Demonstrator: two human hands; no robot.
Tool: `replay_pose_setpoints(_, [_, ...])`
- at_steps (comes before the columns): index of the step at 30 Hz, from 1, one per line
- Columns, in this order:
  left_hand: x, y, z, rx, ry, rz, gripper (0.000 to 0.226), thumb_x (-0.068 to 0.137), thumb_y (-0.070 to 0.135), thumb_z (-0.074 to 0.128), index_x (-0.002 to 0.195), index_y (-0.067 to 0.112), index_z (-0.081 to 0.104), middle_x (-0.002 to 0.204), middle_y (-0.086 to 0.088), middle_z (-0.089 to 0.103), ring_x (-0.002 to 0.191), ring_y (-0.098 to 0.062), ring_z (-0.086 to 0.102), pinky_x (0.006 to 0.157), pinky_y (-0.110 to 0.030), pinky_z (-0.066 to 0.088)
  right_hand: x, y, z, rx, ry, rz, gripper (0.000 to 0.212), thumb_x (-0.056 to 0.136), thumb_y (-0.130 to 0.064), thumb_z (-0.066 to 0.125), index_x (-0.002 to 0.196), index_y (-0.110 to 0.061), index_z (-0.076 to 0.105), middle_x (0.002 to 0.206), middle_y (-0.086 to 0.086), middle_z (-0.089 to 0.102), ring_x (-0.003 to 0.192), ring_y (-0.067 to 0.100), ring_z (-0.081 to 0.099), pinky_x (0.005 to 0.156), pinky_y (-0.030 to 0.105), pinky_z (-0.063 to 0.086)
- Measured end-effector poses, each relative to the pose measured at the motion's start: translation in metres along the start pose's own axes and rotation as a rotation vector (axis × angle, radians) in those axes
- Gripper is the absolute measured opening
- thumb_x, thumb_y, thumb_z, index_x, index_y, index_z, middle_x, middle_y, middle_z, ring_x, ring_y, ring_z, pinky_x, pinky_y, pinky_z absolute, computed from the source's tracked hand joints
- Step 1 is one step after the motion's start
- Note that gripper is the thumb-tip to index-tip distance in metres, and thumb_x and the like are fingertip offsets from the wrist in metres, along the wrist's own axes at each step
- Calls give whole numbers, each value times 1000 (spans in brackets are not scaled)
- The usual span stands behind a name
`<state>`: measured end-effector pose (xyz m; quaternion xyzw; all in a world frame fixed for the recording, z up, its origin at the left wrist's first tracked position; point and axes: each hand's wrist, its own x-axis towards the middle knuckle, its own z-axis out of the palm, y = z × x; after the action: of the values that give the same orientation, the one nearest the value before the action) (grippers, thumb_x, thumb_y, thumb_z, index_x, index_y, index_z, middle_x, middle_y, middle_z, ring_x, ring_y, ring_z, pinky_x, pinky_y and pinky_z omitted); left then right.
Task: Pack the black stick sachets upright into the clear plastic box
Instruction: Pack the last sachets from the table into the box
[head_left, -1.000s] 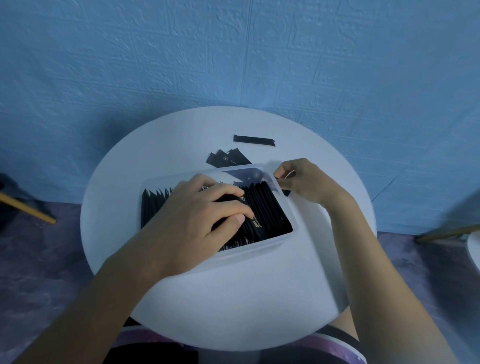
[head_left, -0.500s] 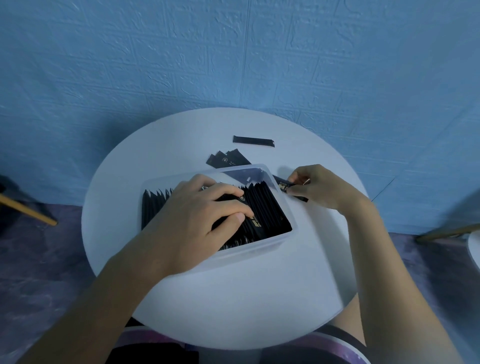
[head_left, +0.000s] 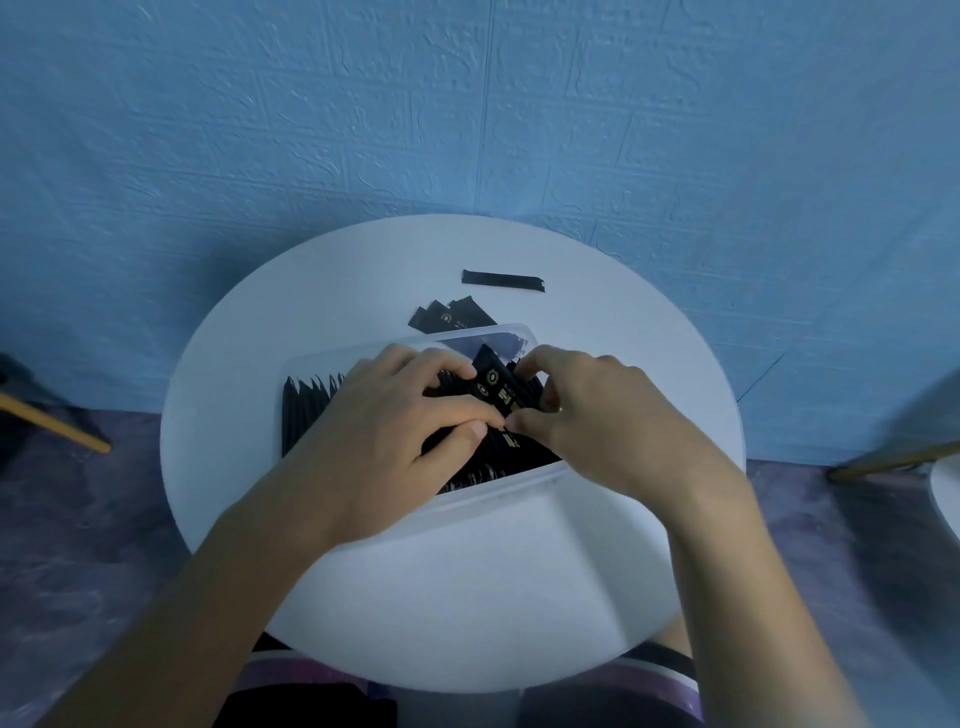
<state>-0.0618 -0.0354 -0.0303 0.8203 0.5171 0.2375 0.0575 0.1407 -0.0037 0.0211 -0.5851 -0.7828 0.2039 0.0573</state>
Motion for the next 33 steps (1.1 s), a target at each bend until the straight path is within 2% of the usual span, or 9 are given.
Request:
replay_pose_setpoints(5, [1,-2,1,-17,41,10,34,97,47,41,114,50,70,124,22,54,108,-6,43,94,-36,38,-2,-2,-10,22,-67,-28,23,97,-47,57,111,-31,66,92,-6,71,87,18,64,85,35,51])
replay_pose_setpoints(11, [1,-3,3,-52,78,8,33,97,45,44,114,47,72,123,23,58,107,-6,46,96,-41,43,3,1,-11,65,-80,-22,14,97,-38,58,105,-31,68,71,-10,72,68,4,63,75,28,52])
replay_pose_setpoints(15, [2,-3,3,-70,84,-3,33,97,42,42,114,42,70,123,24,61,109,-10,50,96,-44,44,6,-1,-11,45,-78,-26,15,97,-35,57,104,-28,68,70,-10,73,61,1,65,75,23,53])
replay_pose_setpoints(20, [3,-4,3,-51,90,8,39,100,39,39,126,39,68,124,23,61,108,-11,51,95,-40,45,8,-4,-7,26,-82,-42,15,95,-34,55,99,-29,69,77,-5,73,77,14,68,81,33,56])
replay_pose_setpoints(27, [1,-5,3,6,55,25,40,100,42,39,127,41,68,130,20,57,109,-11,47,93,-43,45,5,-1,-12,95,-176,-47,12,96,-30,60,100,-30,71,77,-11,74,65,1,65,72,25,53])
replay_pose_setpoints(33, [4,-2,0,51,-1,44,43,101,46,35,133,43,63,138,18,54,115,-14,47,97,-41,44,1,1,-8,3,-62,-66,24,98,-23,52,102,-35,72,97,-7,72,84,16,65,82,32,52])
